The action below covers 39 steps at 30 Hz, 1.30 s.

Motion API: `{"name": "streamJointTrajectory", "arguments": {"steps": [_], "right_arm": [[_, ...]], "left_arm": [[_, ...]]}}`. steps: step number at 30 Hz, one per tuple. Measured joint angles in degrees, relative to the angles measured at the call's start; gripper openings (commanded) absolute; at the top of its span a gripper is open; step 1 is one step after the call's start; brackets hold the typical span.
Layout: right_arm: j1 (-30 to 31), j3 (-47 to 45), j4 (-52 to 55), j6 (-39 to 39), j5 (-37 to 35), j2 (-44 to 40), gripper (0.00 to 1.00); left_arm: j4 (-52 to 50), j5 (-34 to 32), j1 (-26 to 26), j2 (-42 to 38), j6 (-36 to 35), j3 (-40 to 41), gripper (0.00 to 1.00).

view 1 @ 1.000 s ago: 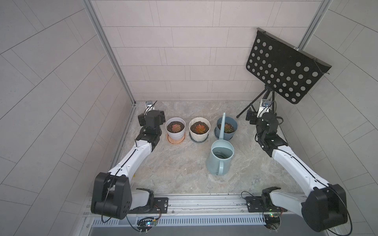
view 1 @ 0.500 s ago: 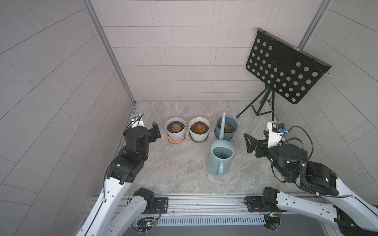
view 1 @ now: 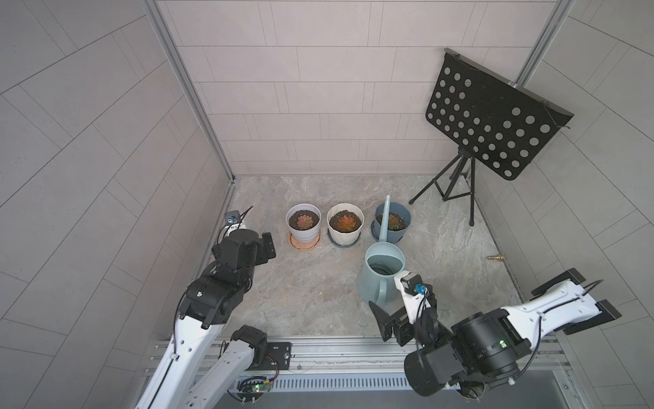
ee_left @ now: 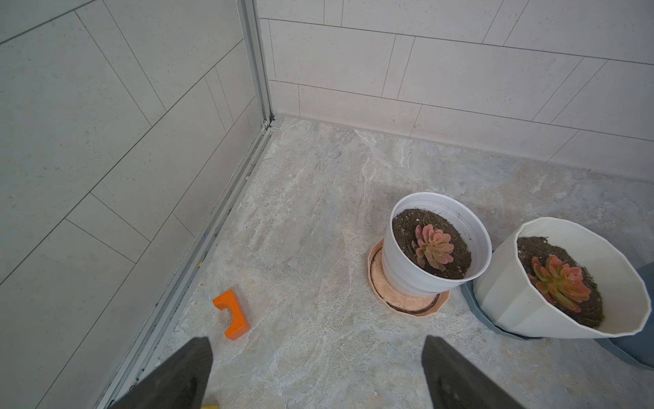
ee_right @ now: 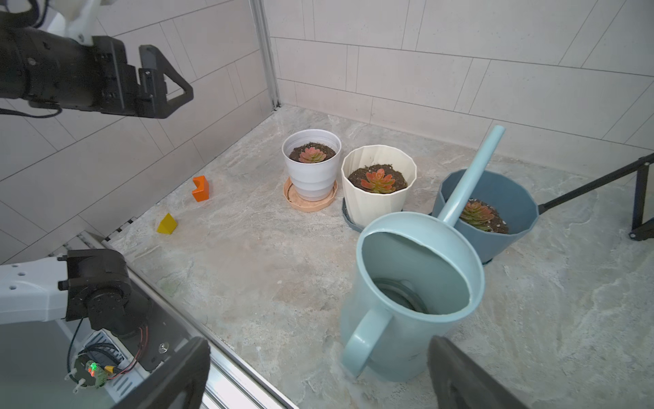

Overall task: Water the succulent around the soil edge
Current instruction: Pick up the watering can from the center of the board.

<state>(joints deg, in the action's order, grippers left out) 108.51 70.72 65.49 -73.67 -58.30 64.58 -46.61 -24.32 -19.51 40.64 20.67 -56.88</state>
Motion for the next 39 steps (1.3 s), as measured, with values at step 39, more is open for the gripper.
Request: {"name": "streamJointTrajectory", "arguments": {"steps": [39], "right_arm": [[-13.9, -10.2, -8.9, -26.7, 9.3, 13.3, 0.93]], "left_arm": [[-1.6, 0.5, 0.3, 1.2, 2.0, 2.6, 1.00]]}}
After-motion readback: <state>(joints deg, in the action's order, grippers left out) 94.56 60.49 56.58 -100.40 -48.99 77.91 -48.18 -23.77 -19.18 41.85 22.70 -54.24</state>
